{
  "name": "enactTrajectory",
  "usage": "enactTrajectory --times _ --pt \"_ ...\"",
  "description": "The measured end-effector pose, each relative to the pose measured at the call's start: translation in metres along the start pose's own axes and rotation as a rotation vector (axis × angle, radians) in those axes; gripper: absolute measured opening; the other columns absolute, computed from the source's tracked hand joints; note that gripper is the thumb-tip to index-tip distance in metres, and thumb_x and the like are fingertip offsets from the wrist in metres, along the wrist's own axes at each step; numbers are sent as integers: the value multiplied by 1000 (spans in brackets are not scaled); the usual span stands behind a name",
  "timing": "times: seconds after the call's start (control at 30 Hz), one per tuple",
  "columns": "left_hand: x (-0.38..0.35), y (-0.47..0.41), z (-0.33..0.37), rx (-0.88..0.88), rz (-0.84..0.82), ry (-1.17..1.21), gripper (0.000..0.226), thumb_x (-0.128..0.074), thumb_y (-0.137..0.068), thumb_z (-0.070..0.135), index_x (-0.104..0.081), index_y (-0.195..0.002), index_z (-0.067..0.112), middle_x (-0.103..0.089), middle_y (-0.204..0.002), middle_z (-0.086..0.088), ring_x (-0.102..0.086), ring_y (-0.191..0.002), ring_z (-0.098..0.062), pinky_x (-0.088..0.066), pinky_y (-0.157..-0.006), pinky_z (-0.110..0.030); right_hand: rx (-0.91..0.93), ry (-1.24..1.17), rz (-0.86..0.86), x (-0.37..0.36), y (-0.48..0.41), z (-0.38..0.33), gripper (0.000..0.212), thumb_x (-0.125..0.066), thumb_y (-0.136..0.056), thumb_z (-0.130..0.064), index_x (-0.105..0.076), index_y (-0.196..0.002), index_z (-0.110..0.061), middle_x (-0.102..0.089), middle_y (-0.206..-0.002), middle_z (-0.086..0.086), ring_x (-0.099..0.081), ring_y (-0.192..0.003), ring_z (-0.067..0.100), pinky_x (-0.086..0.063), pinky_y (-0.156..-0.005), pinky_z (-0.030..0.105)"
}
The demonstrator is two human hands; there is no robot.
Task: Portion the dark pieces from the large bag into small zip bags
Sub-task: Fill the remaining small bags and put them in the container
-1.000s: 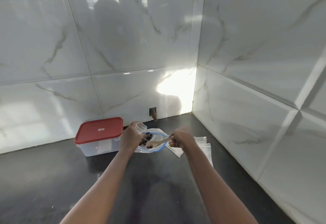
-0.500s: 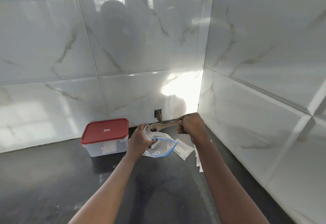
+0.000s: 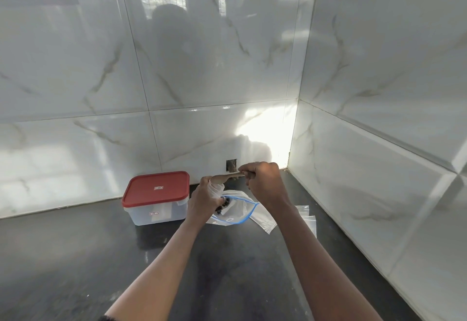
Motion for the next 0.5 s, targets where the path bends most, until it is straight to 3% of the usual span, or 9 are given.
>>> enactTrajectory --times 0.1,0.2,0.3,0.37,0.43,0.5 --pt "1 -3 1 -7 8 29 57 -75 -67 13 -47 -116 14 -64 -102 -1 -60 -98 -26 -48 -85 -38 -118 -38 48 11 -1 1 35 -43 -87 4 -74 -101 -5 -66 -81 11 -64 -85 35 -50 -73 30" --pt "4 -5 2 6 46 81 47 -77 -67 12 -50 -105 15 -62 -90 6 -61 -91 -23 -49 -82 -35 -256 40 80 27 -5 1 31 -45 -79 3 -73 -91 0 -70 -86 20 -64 -83 37 -53 -69 34" --pt "8 -3 5 27 72 141 39 -74 -71 8 -48 -98 19 -57 -83 13 -57 -83 -16 -41 -74 -25 -357 70 -5 23 -4 9 30 -43 -68 4 -67 -85 7 -65 -74 21 -61 -64 35 -49 -55 28" --pt "9 -2 7 30 77 151 37 -72 -73 5 -48 -97 19 -57 -83 13 -58 -84 -17 -40 -74 -23 -371 82 -48 9 2 16 24 -43 -68 4 -63 -81 7 -61 -72 19 -58 -61 32 -44 -51 26" --pt "7 -1 5 38 75 131 35 -70 -73 5 -51 -100 16 -61 -87 9 -61 -91 -21 -44 -78 -27 -387 96 -92 -10 11 26 18 -44 -72 4 -60 -78 2 -59 -73 17 -61 -67 32 -46 -55 29" --pt "5 0 5 37 63 104 38 -69 -73 8 -53 -107 14 -66 -96 2 -62 -96 -24 -48 -84 -33 -438 96 -135 -33 21 40 20 -43 -77 4 -63 -83 1 -53 -75 14 -52 -66 29 -39 -53 24"
Point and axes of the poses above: each hand's wrist, its own y-axis away from the middle knuckle, its own x-axis out of the back of the hand, z = x × y, the point moved 7 cm from there along -y, towards the middle knuckle
